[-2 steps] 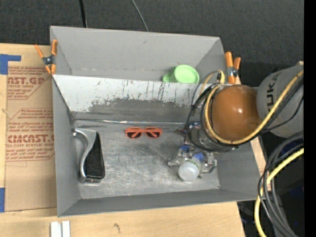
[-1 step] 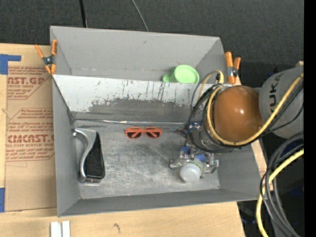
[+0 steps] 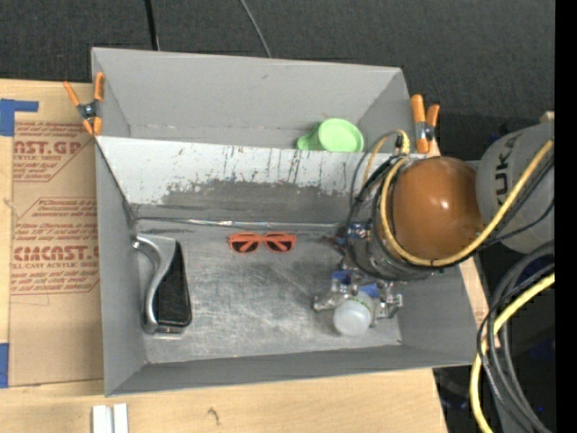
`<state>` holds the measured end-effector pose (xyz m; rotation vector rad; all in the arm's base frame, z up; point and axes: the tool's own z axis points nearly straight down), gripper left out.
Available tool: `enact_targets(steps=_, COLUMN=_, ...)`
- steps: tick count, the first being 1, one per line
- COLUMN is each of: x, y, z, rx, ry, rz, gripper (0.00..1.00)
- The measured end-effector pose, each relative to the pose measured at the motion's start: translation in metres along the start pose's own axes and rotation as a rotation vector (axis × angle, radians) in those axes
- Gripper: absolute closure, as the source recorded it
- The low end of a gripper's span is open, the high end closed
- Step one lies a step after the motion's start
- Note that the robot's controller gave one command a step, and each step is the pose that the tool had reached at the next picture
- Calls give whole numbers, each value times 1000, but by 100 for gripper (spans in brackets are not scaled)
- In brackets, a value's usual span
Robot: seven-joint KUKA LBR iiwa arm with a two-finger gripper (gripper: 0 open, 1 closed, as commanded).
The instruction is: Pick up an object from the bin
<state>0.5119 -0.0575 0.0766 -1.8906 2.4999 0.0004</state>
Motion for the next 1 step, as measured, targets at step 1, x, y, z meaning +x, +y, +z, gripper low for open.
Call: enact_targets(steps=1, x=0, y=0, z=-8, rx=-4, ry=3, rz=24, gripper=100)
